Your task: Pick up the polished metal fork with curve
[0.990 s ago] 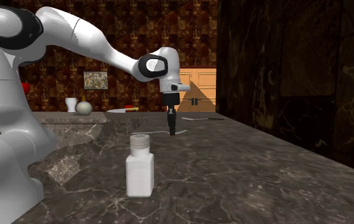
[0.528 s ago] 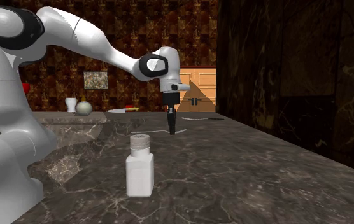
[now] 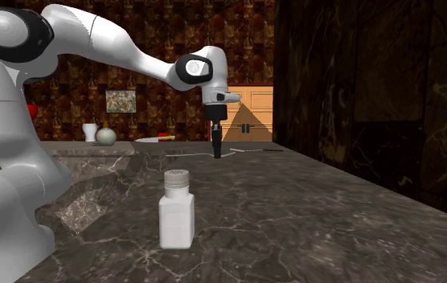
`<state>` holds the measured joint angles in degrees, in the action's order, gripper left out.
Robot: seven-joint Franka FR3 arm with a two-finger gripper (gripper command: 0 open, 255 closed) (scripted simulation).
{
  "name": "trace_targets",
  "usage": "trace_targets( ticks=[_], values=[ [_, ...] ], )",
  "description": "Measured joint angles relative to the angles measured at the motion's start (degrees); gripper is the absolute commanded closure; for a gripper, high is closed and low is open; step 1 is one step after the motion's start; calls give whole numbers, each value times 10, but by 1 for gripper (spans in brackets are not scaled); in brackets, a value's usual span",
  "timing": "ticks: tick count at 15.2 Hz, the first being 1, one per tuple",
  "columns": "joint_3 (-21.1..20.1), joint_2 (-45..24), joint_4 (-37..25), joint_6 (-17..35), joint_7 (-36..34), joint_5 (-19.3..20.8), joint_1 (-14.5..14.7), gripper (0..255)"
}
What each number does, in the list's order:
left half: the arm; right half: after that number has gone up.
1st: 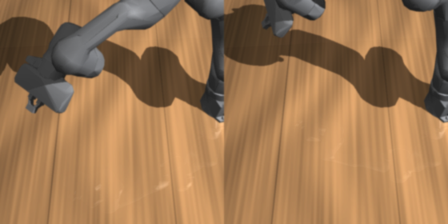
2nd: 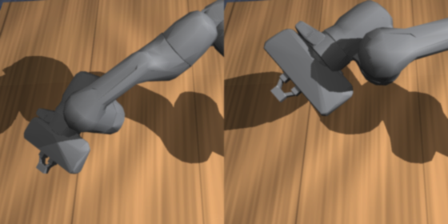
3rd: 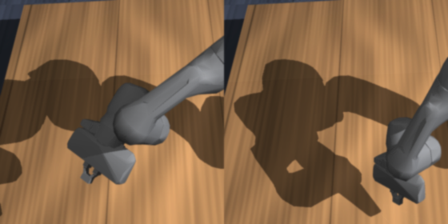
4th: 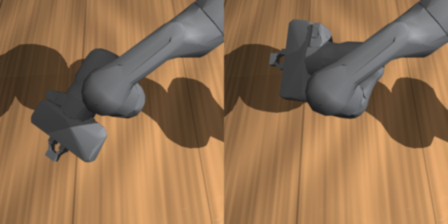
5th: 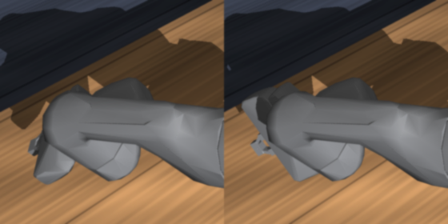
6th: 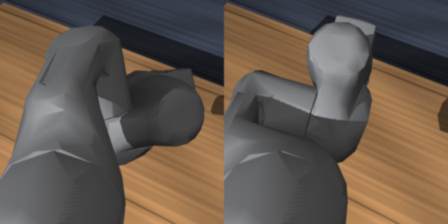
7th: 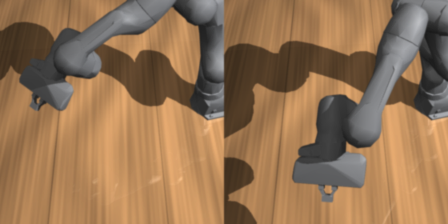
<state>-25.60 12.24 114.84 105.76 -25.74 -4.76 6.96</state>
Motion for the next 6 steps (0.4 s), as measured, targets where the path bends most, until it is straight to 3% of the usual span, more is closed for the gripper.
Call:
trace_targets(
  ticks=[6],
  values=[
    [3,3,-40,-42,1,0,-1,255]
  ],
)
